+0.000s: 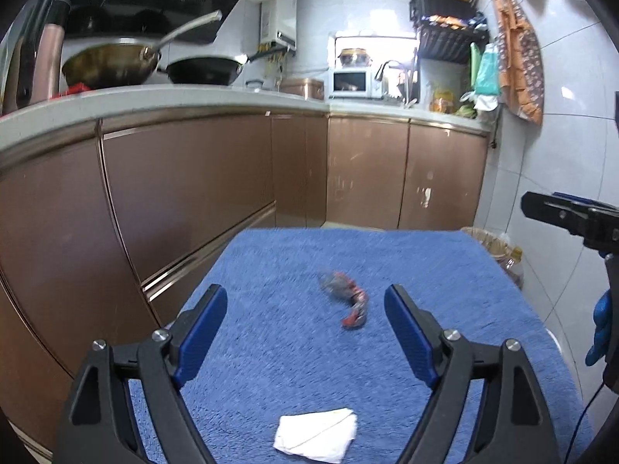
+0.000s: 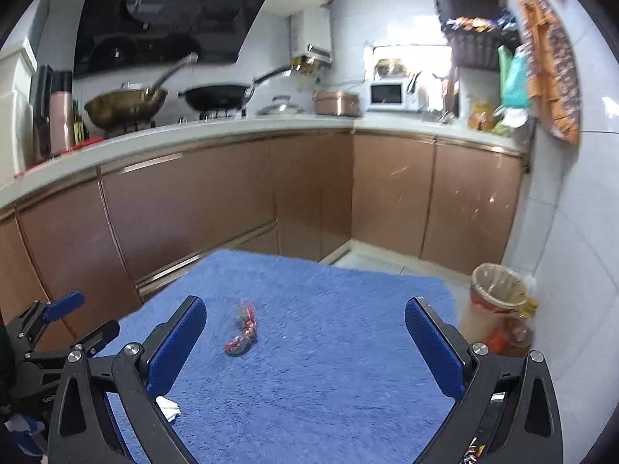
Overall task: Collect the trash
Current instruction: 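Grasp the white tissue with the left gripper while the right grasps the clear plastic bag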
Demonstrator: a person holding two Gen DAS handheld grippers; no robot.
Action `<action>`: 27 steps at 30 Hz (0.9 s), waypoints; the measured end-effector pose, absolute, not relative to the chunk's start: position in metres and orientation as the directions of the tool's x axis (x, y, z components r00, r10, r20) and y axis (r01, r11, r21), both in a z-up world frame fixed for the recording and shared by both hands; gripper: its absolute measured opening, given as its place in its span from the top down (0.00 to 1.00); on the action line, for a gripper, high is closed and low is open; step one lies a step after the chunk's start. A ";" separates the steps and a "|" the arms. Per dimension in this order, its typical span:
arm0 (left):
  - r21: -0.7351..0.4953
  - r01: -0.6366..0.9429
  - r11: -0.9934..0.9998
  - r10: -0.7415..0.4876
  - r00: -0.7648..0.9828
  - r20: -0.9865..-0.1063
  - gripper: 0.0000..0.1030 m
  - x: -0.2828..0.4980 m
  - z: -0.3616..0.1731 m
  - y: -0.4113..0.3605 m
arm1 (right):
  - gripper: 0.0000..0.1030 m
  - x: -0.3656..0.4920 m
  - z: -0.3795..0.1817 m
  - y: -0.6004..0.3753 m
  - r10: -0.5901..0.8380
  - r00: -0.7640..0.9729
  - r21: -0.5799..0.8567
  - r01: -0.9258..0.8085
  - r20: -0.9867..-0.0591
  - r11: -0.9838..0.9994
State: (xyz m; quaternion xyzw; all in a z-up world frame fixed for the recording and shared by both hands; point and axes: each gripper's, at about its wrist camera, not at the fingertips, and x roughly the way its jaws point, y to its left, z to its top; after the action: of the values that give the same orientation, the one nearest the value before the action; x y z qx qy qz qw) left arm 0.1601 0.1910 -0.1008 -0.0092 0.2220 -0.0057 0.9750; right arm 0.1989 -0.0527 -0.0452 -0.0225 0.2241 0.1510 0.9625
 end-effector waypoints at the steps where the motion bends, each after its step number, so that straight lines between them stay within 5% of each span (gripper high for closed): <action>1: -0.026 0.004 1.000 -0.015 0.896 -0.444 0.20 0.163 -0.105 0.195 | 0.00 0.209 -0.051 -0.047 0.294 0.839 0.023 -0.320 -0.459 0.947; 11: -0.126 0.000 0.992 -0.075 0.801 -0.594 0.20 0.186 -0.159 0.225 | 0.01 0.299 -0.131 0.008 0.387 0.620 0.118 -0.428 -0.683 0.896; 21: -0.230 0.132 0.964 -0.259 0.658 -0.708 0.20 0.182 -0.207 0.215 | 0.31 0.361 -0.197 0.051 0.411 0.470 0.183 -0.458 -0.781 0.870; 27: -0.217 0.116 0.969 -0.243 0.599 -0.763 0.51 0.189 -0.223 0.204 | 0.55 0.376 -0.216 0.062 0.390 0.451 0.165 -0.461 -0.803 0.872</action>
State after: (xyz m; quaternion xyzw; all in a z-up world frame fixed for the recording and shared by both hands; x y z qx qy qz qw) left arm 0.1889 0.2045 -0.2228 -0.0728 0.4363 -0.1006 0.8912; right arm 0.3765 0.0619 -0.2156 -0.0382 0.4605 0.2501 0.8508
